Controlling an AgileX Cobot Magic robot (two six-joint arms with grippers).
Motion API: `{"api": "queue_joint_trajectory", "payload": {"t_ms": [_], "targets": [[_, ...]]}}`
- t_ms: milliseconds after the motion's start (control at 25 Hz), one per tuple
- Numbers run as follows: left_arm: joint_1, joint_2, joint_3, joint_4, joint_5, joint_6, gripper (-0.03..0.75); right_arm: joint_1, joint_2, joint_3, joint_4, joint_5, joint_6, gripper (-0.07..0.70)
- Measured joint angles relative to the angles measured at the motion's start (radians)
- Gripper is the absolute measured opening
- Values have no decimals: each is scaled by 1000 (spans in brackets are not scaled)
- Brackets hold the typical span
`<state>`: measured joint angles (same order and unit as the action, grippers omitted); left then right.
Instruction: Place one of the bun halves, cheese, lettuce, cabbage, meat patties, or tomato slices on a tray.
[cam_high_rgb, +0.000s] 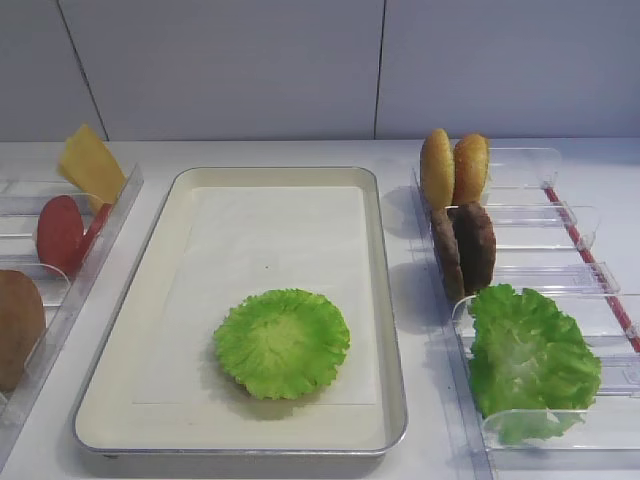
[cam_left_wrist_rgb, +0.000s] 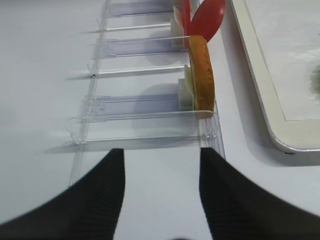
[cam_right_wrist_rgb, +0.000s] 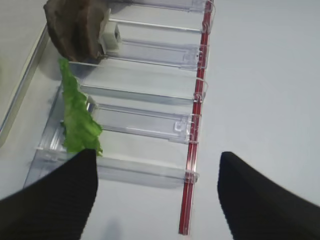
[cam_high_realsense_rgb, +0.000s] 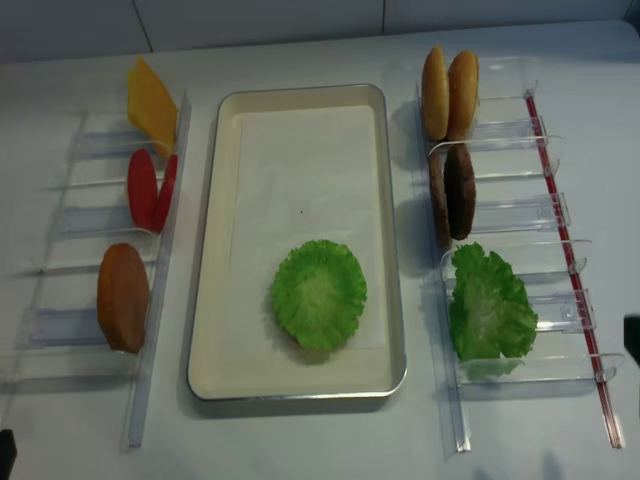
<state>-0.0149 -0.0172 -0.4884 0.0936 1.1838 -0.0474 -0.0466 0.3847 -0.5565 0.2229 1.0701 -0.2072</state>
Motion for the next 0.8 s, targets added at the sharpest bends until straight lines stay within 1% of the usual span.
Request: {"api": "queue_joint_trajectory", "payload": {"t_ms": [120,200,360,440,560,680,800], "targets": [[0,0,0,0,0,0,340,-2,-113,15,-41,67,34,522],[0,0,0,0,0,0,340,-2,-195,15,-66,95,52,522],[0,0,0,0,0,0,340,-2,-346,20,-95,120,67,522],[0,0,0,0,0,0,340,-2,-393,37,-97,132,70,522],[0,0,0,0,0,0,340,-2,-401,51,-101,130,70,522],[0,0,0,0,0,0,340,-2,-401,76,-101,95,68,522],[0,0,0,0,0,0,340,-2,-401,83,-104,82,68,515]]}}
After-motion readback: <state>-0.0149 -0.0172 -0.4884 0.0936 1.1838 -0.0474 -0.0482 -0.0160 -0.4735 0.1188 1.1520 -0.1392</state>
